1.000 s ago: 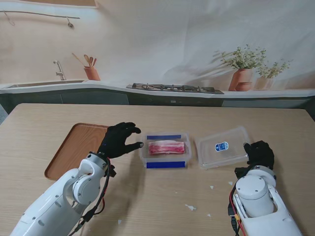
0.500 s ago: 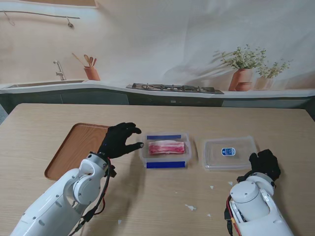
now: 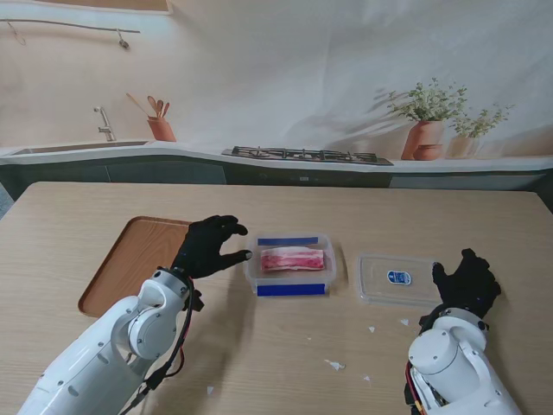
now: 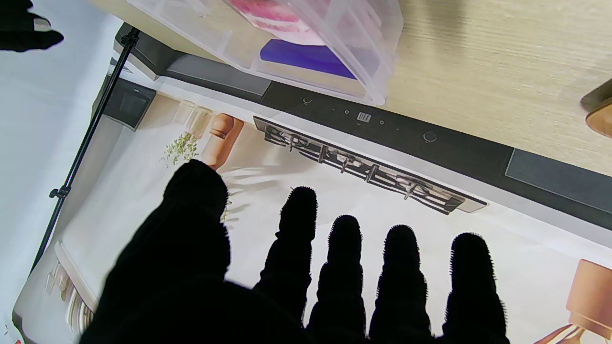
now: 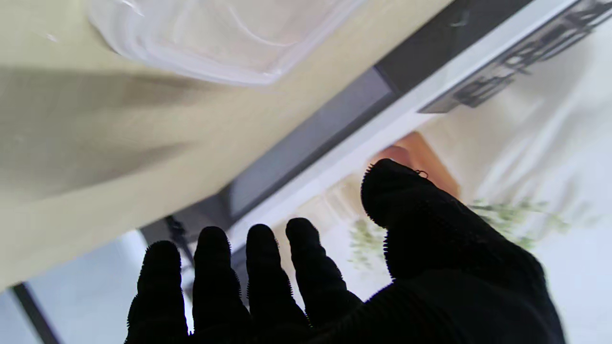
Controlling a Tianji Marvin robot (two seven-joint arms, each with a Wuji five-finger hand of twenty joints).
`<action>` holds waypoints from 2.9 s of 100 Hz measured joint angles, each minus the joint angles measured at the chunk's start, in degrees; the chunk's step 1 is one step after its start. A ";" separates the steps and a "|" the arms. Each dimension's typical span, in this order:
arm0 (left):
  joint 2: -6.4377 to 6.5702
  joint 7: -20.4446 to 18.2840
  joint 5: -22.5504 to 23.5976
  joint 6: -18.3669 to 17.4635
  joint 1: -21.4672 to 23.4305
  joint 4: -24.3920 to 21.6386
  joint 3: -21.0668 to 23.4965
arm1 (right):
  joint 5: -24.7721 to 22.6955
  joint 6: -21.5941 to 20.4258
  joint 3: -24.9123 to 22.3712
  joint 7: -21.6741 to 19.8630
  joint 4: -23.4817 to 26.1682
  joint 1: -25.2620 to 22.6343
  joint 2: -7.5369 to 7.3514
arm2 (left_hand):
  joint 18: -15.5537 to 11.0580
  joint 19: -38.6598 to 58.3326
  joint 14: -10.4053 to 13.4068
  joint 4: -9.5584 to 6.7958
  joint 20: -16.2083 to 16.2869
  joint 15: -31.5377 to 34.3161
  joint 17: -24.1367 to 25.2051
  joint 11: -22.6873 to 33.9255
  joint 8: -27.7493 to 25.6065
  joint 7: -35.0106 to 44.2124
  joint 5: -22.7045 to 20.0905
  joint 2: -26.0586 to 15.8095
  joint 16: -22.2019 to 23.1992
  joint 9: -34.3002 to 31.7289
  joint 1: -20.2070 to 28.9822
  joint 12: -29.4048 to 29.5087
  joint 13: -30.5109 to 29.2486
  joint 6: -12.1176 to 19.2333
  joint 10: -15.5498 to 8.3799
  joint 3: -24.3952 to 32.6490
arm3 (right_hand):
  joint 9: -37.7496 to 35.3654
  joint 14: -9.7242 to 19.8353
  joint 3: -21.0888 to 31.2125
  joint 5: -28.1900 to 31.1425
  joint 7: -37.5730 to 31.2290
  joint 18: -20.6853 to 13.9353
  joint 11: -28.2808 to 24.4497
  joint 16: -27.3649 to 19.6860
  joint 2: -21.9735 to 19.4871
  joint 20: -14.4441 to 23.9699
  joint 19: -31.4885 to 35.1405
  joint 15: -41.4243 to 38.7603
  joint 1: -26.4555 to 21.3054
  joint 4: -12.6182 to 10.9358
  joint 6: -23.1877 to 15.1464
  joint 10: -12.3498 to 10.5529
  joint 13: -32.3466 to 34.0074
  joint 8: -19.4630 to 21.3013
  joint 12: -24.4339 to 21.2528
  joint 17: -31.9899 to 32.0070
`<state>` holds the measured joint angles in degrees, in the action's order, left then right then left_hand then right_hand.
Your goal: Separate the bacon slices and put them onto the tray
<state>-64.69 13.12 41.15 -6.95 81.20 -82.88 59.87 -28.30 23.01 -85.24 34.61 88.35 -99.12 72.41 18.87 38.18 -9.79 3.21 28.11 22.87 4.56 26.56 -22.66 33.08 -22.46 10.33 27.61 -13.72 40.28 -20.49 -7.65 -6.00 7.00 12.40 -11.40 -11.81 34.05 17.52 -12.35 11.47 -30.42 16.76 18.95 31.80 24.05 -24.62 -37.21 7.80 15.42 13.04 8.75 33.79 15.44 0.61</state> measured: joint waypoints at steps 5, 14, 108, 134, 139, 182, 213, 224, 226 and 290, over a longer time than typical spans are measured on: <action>0.00 0.00 0.01 0.00 0.00 0.00 0.04 | -1.78 -3.07 -0.06 -0.17 0.12 -0.43 -0.43 | 0.00 -0.72 0.00 0.00 -0.11 0.00 0.05 0.00 0.00 0.00 0.00 0.00 0.00 0.00 0.00 0.00 0.00 0.00 0.00 0.00 | 0.00 0.62 -0.56 -0.28 0.48 -0.71 1.37 -0.12 0.00 1.67 -1.53 0.83 0.62 0.00 -0.80 -0.61 -0.01 0.00 -0.50 0.29; 0.01 -0.04 -0.01 0.00 0.01 0.00 0.11 | -2.90 -6.30 -0.17 -0.95 1.47 -1.30 -1.28 | 0.00 -2.66 0.00 0.00 -0.83 -0.01 0.10 0.00 0.00 0.00 0.00 0.00 0.00 0.00 0.00 0.00 0.00 0.00 0.00 0.00 | 0.00 0.74 -0.58 -0.10 0.49 -0.77 2.50 -0.65 0.00 2.31 -2.21 1.35 0.62 0.00 -2.63 -0.72 -0.01 -0.13 -1.02 0.44; 1.69 -9.44 -0.41 0.29 -0.78 1.03 0.96 | -11.14 -23.07 15.06 -32.90 11.04 12.25 -10.21 | 0.00 -11.37 1.57 -0.01 -1.13 -8.65 0.12 -8.62 6.50 -9.98 3.68 5.70 -3.95 0.57 -0.62 5.53 1.46 -2.43 0.00 4.71 | -9.27 -0.67 4.64 11.48 -10.18 -0.22 -12.38 2.94 0.25 3.80 -1.55 -7.51 -2.25 0.00 -5.72 -1.94 10.94 -2.06 4.46 -13.56; 1.94 -11.06 -0.96 0.75 -1.93 2.18 0.03 | -7.05 -17.71 27.80 -38.90 4.08 23.80 -10.44 | -0.08 -11.37 2.77 -0.01 -1.11 -10.12 0.12 -10.48 6.90 -10.19 4.29 6.33 -4.25 0.81 -0.62 6.34 1.50 -2.40 0.00 5.99 | -10.44 -1.27 4.52 12.80 -10.16 0.31 -12.38 2.97 -1.34 3.09 -0.78 -8.15 -3.58 0.00 -5.07 -1.86 12.32 -2.06 4.53 -14.73; 1.99 -11.15 -1.16 0.75 -2.17 2.41 -0.38 | -6.76 -16.93 29.40 -39.30 2.72 25.27 -10.21 | -0.09 -11.37 2.79 -0.01 -1.11 -10.15 0.12 -10.56 6.90 -10.19 4.29 6.33 -4.25 0.82 -0.62 6.36 1.50 -2.37 0.00 5.99 | -11.01 -1.29 4.43 12.87 -10.10 0.34 -12.30 2.97 -2.01 3.07 -0.77 -8.19 -3.58 0.00 -5.06 -1.65 12.72 -2.06 4.55 -14.81; 2.17 -12.72 -1.07 1.38 -4.47 4.21 -3.71 | -1.17 -12.00 36.91 -39.59 -4.66 30.68 -8.45 | -0.69 -11.51 2.94 -0.01 -1.11 -11.58 0.12 -11.36 7.15 -10.19 4.34 6.38 -4.25 0.85 -1.15 7.04 1.51 -2.27 -0.01 7.13 | -11.68 -2.05 1.37 14.31 -8.57 0.92 -11.13 2.97 -5.53 2.29 -0.21 -8.09 -5.03 0.00 -3.04 -0.49 12.72 -2.71 4.63 -14.74; 2.23 -12.86 -0.26 1.51 -5.10 4.75 -4.43 | 0.06 -11.35 40.63 -40.35 -8.98 33.90 -7.61 | -0.71 -12.07 3.02 -0.01 -1.11 -11.66 0.12 -11.93 7.17 -10.19 4.34 6.39 -4.25 0.86 -1.14 7.08 1.53 -2.25 -0.02 7.89 | -12.82 -2.44 -0.08 14.95 -7.93 0.92 -10.44 2.97 -6.95 1.60 -0.21 -7.38 -5.12 0.00 -3.00 -0.41 12.74 -2.74 4.60 -14.02; 2.26 -13.03 -0.27 1.52 -5.61 5.19 -5.04 | -1.31 -11.73 41.95 -40.50 -10.37 34.81 -7.61 | -0.71 -12.08 3.05 -0.01 -1.11 -11.89 0.12 -11.93 7.17 -10.19 4.34 6.39 -4.25 0.86 -1.14 7.08 1.53 -2.23 -0.02 8.02 | -12.82 -2.44 -1.28 14.95 -7.25 0.92 -9.94 2.97 -6.97 1.25 -0.21 -6.13 -5.12 0.00 -3.00 -0.41 12.74 -2.75 4.60 -13.15; 2.26 -13.07 -0.27 1.52 -5.69 5.27 -5.12 | -1.79 -11.88 42.22 -40.55 -10.63 34.99 -7.62 | -0.71 -12.08 3.07 -0.01 -1.11 -11.90 0.12 -11.93 7.17 -10.19 4.34 6.39 -4.25 0.86 -1.14 7.08 1.53 -2.23 -0.02 8.01 | -12.82 -2.44 -1.28 14.95 -7.12 0.92 -9.55 2.97 -7.00 1.16 -0.20 -5.30 -5.12 0.00 -3.00 -0.40 12.74 -2.83 4.60 -12.67; 2.34 -13.79 -0.12 1.59 -6.22 5.61 -5.44 | -0.92 -11.39 46.64 -38.45 -15.99 37.72 -6.45 | -0.73 -12.23 3.51 -0.02 -1.11 -12.16 0.12 -11.93 7.18 -10.41 4.34 6.39 -4.25 0.86 -1.14 7.09 1.53 -1.68 -0.03 8.14 | -5.58 -0.72 -7.85 9.67 -2.36 -0.69 -5.27 -0.03 -9.74 -0.71 -2.21 0.74 -3.68 0.00 -2.98 -0.40 6.99 -5.46 2.85 -6.92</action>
<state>-62.34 -0.67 41.03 -5.36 74.98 -77.27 54.43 -29.22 11.62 -38.60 -3.84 72.36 -61.40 65.96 18.15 25.95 -6.27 3.20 27.00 10.71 4.68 14.63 -15.47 22.67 -18.12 16.72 23.35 -12.86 39.14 -13.40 -6.12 -7.68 6.97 20.53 -16.98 -12.53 26.20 27.19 -14.71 10.78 -35.69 16.73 9.21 31.09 21.84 -23.87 -40.89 7.80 12.43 12.63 15.74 28.33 18.30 -6.31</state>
